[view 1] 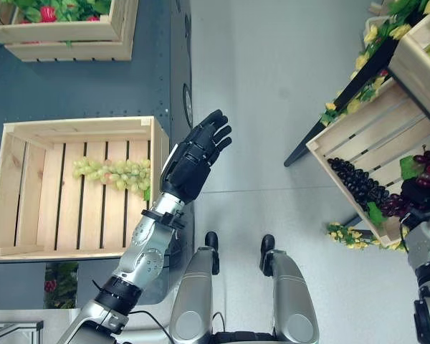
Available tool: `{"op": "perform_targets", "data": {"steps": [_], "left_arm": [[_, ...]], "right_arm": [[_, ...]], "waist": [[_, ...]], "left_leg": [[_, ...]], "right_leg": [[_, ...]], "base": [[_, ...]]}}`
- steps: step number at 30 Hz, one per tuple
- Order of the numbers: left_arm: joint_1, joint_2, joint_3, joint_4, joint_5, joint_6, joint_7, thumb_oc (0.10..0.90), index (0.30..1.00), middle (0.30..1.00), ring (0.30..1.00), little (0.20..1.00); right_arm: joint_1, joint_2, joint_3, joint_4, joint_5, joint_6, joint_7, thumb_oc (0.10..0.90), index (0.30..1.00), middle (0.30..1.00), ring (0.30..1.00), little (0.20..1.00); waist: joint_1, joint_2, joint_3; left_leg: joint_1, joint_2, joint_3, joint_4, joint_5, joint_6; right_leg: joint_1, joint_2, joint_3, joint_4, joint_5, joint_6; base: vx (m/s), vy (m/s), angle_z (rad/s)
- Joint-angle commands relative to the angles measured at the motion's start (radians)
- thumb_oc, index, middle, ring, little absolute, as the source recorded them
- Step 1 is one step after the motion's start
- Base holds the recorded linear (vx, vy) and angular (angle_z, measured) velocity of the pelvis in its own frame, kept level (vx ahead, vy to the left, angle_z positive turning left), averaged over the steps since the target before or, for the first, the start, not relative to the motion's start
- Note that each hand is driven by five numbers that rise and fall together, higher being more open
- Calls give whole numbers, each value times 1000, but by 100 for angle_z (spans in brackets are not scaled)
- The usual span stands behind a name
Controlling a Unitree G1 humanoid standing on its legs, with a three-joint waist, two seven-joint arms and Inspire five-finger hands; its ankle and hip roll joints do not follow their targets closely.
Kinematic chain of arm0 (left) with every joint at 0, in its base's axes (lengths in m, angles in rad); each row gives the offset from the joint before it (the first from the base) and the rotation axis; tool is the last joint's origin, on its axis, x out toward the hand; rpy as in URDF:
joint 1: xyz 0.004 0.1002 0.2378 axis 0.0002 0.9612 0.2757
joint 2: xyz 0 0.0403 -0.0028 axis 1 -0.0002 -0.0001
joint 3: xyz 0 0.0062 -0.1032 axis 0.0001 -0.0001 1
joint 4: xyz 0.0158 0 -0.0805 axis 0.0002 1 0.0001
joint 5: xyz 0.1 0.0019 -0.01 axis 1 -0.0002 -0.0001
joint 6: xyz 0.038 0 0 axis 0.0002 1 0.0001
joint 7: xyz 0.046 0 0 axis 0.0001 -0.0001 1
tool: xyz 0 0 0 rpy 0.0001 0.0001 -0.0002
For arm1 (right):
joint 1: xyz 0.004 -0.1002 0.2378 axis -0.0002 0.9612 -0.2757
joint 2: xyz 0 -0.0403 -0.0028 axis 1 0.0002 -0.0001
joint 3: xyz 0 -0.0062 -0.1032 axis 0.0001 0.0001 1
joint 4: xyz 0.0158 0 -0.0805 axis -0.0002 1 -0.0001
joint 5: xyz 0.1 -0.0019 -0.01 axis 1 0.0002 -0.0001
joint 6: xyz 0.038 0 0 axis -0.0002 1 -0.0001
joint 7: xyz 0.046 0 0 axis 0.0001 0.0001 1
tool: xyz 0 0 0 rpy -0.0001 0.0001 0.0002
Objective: Pick up the fruits from the basket on one side to the basket on the other side
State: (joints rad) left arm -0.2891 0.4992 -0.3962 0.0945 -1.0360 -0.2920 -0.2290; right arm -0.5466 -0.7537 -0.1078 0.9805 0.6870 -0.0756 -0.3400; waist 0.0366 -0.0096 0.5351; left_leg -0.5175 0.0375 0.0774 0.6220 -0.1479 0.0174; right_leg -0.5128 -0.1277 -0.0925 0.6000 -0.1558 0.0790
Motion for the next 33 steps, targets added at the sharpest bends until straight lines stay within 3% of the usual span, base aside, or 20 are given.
{"op": "perform_targets", "data": {"steps": [1, 14, 15, 16, 29, 33], "left_arm": [[-13, 28, -14, -194, -31, -57, -70, 800, 900, 900, 900, 900], [-36, 51, -144, -188, -20, -20, -128, 800, 900, 900, 900, 900], [-37, 53, -148, -187, -20, -22, -130, 800, 900, 900, 900, 900], [-39, 55, -153, -187, -23, -23, -130, 800, 900, 900, 900, 900], [-29, 78, -176, -193, -33, -44, -156, 800, 900, 900, 900, 900], [-28, 75, -175, -195, -31, -35, -160, 800, 900, 900, 900, 900]], "right_arm": [[-83, -203, 28, 25, -69, -34, -34, 400, 300, 300, 300, 300], [-221, -269, 150, 89, -151, 37, -18, 400, 300, 300, 300, 300], [-224, -270, 152, 92, -153, 40, -20, 447, 371, 371, 371, 371], [-230, -272, 157, 98, -159, 48, -28, 800, 900, 900, 900, 900], [-278, -292, 199, 176, -266, 178, -61, 800, 900, 900, 900, 900], [-283, -294, 209, 181, -287, 192, -53, 800, 900, 900, 900, 900]], "waist": [[14, 2, -15], [12, 1, -15], [12, 1, -15], [12, 1, -15], [19, -9, -15], [18, -16, -15]], "left_leg": [[19, -89, 11, 64, -140, 49], [-107, -87, 11, 170, -177, 61], [-109, -87, 10, 172, -178, 61], [-113, -86, 11, 174, -178, 60], [-97, -76, 8, 145, -168, 49], [-88, -74, 7, 141, -168, 49]], "right_leg": [[27, 52, -89, 92, -38, -89], [-104, 61, -85, 205, -69, -98], [-106, 61, -85, 207, -70, -98], [-110, 62, -84, 209, -70, -97], [-96, 74, -86, 184, -63, -93], [-87, 79, -84, 174, -59, -94]], "base": [[-37, -22, 3], [-6, -10, 0], [0, 0, 0], [0, 0, 0], [0, 0, 0], [0, 0, 0]]}}
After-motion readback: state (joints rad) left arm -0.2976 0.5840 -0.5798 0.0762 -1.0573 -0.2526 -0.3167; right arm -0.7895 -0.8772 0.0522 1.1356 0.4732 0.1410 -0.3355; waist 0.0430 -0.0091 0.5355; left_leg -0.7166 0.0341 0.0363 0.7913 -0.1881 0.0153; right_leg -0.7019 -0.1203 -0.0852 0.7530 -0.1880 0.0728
